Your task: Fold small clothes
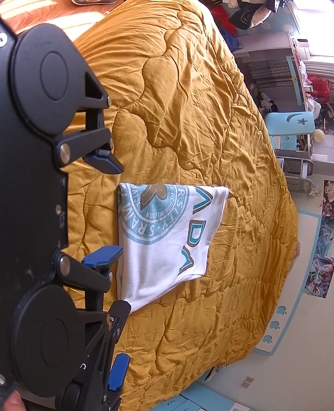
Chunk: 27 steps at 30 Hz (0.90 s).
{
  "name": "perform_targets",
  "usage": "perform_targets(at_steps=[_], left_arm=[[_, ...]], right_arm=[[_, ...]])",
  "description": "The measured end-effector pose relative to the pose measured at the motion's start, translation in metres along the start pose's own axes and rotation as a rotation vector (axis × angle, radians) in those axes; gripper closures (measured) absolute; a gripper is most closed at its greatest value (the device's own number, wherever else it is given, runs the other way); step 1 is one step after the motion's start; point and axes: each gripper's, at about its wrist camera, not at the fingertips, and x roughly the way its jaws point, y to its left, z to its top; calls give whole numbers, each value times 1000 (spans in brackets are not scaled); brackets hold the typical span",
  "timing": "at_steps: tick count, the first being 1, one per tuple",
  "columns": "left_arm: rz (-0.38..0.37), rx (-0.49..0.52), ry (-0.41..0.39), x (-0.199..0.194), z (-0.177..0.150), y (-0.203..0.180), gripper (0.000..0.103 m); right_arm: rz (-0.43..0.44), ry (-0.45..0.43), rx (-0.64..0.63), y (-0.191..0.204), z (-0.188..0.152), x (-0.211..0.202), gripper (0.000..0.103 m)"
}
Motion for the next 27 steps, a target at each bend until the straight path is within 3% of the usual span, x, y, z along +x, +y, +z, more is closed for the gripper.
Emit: perform_targets(at_steps=[27], left_arm=[[4,0,2,-1,0,0,38]], right_arm=[[-2,1,3,0,-1,-1,8]])
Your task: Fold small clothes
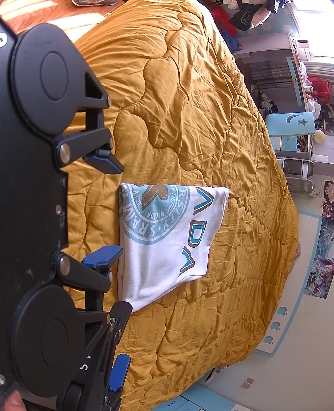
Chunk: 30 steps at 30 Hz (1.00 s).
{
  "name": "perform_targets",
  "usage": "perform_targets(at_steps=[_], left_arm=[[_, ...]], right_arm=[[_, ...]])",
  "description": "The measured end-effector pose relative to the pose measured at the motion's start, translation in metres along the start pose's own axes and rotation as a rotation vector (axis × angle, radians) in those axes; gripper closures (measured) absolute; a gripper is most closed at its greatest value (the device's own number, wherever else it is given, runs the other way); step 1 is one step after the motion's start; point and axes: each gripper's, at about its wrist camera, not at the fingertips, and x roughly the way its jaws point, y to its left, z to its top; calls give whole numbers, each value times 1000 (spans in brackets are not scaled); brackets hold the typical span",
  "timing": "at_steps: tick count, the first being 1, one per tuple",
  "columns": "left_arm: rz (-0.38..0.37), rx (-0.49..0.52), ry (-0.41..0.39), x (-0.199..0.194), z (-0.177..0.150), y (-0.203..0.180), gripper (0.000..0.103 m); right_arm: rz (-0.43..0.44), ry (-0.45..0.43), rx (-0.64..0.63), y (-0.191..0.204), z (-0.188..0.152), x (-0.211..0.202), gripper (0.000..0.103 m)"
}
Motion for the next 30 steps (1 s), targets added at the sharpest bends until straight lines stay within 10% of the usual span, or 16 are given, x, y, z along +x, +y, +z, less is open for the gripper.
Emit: perform_targets(at_steps=[30], left_arm=[[28,41,-38,3,-2,-1,38]], right_arm=[[1,13,9,3,-2,4,8]])
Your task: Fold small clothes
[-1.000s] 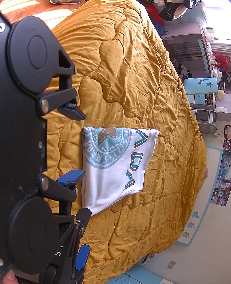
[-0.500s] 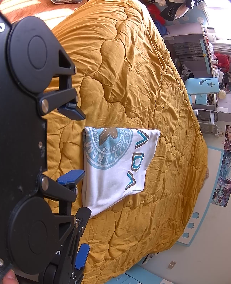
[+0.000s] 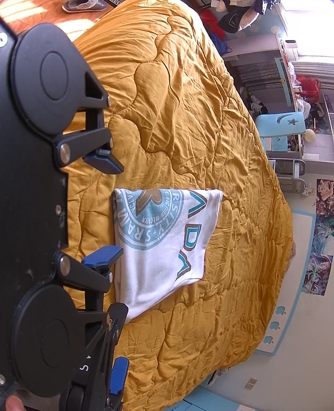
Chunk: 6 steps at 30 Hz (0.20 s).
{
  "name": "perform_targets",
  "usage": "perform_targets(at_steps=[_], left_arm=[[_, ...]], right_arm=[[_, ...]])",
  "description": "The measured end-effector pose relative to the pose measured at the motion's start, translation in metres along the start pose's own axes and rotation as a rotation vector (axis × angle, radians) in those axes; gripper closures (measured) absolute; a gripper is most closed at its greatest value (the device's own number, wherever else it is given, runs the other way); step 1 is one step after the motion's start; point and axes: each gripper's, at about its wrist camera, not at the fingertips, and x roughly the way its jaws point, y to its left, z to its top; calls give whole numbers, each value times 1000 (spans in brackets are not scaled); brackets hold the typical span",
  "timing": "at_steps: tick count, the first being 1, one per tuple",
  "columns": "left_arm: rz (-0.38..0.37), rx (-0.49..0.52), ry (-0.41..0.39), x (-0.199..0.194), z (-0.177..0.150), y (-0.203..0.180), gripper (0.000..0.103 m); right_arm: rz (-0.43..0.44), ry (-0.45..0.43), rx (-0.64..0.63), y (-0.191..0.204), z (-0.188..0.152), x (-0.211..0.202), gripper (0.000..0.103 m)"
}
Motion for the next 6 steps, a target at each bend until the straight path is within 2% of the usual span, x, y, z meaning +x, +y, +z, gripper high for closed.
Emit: perform_targets(at_steps=[6], left_arm=[[-2,-3,23,2,1,1,38]], right_arm=[[1,1,-1,0,-1,0,8]])
